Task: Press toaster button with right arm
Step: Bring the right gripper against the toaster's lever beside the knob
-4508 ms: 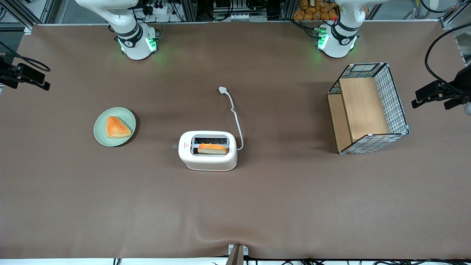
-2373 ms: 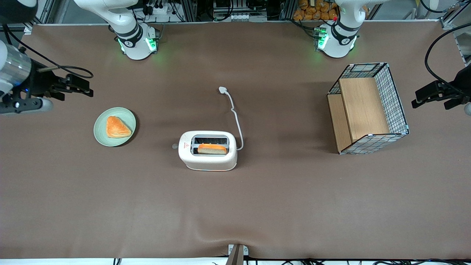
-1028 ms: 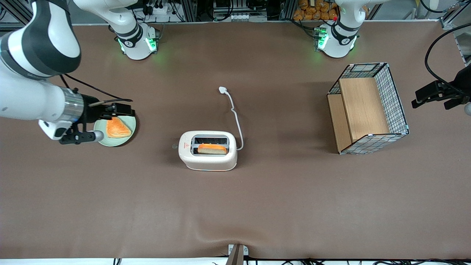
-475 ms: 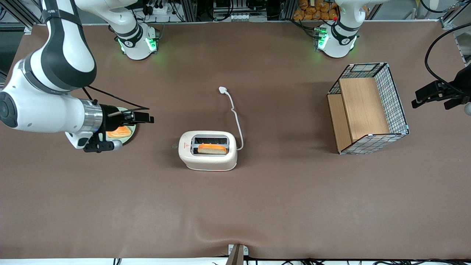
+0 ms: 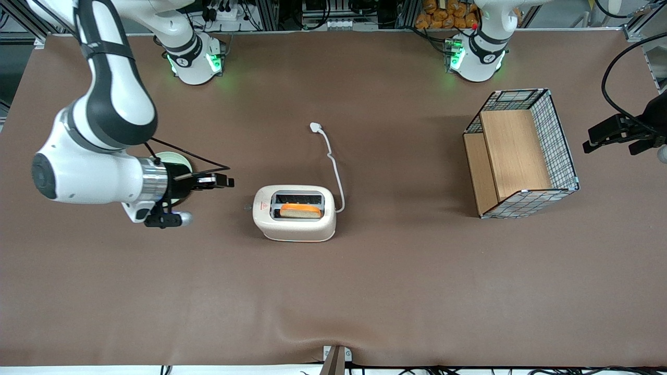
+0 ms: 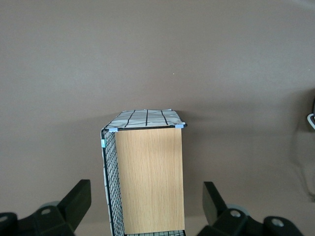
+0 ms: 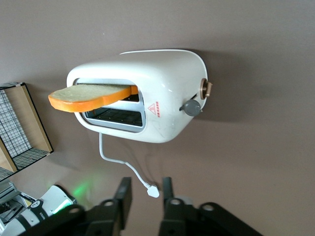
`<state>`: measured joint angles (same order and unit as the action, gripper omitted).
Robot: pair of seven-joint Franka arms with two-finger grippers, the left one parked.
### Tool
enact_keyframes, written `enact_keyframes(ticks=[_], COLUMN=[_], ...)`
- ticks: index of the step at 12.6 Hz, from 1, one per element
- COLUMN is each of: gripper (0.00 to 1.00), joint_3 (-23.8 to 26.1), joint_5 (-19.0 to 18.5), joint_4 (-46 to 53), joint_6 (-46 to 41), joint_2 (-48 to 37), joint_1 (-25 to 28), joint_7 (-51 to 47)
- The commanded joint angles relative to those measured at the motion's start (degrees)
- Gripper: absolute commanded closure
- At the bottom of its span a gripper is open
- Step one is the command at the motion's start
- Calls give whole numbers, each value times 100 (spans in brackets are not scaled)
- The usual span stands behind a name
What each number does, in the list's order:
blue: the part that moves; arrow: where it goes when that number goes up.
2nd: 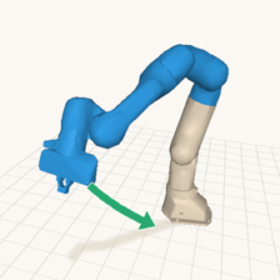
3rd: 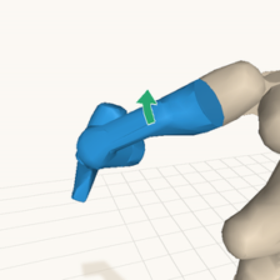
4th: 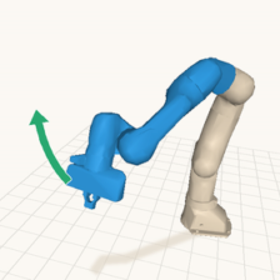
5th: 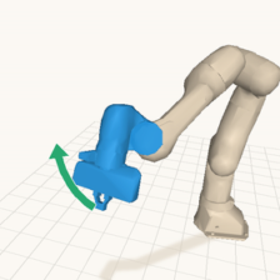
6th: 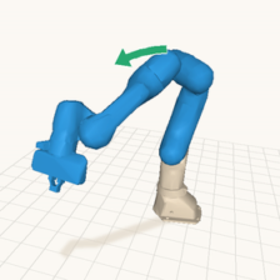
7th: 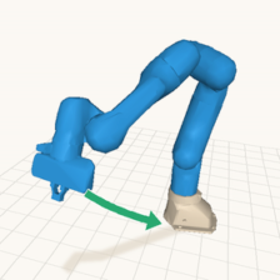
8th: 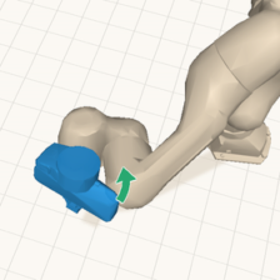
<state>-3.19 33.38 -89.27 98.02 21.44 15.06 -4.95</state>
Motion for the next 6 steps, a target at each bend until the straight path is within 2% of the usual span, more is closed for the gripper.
enact_keyframes(ticks=[1,4,6], gripper=[100,100,100], joint_3=[-59,-51,-51], joint_5=[63,-199,-209], joint_4=[-90,-336,-364], joint_6=[15,435,568], joint_2=[62,80,97], joint_1=[-12,93,137], joint_7=[-15,47,47])
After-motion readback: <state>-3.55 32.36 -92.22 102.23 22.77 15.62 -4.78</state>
